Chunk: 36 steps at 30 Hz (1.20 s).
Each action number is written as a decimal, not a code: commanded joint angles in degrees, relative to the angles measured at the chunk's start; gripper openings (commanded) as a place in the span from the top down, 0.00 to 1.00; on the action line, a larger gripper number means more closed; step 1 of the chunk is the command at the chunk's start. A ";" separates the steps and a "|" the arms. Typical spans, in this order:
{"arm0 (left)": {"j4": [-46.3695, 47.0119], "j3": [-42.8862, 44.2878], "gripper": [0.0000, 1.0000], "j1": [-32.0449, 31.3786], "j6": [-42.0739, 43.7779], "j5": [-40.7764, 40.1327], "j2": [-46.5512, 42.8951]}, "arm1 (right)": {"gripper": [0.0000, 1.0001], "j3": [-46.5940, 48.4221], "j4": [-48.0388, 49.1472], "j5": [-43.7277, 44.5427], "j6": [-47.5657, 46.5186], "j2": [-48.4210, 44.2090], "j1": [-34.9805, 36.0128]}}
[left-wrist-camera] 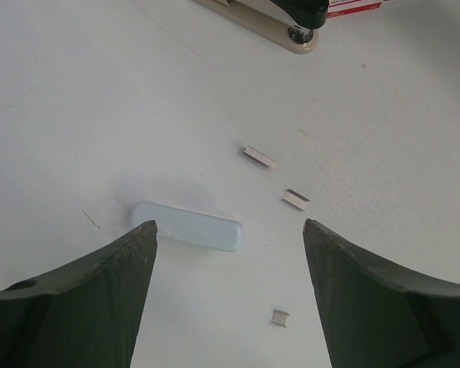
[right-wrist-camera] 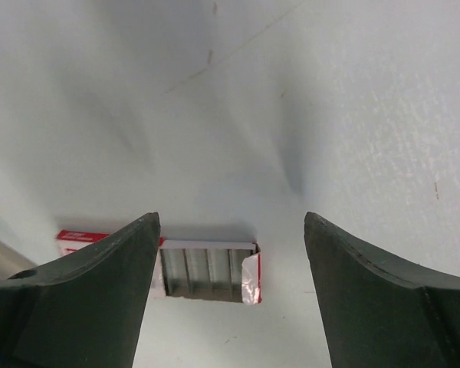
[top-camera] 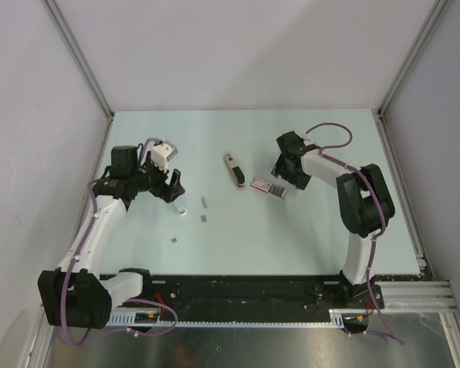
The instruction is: Unload the staples from the stapler
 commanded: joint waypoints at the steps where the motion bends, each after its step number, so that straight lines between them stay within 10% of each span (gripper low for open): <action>1: 0.09 0.19 0.18 0.55 1.01 2.03 -0.66 | 0.18 2.90 -3.09 2.92 0.56 2.59 0.82; 36: 0.10 -0.45 0.18 1.49 1.96 2.65 -2.29 | 0.20 5.61 -10.59 1.38 4.43 11.06 10.01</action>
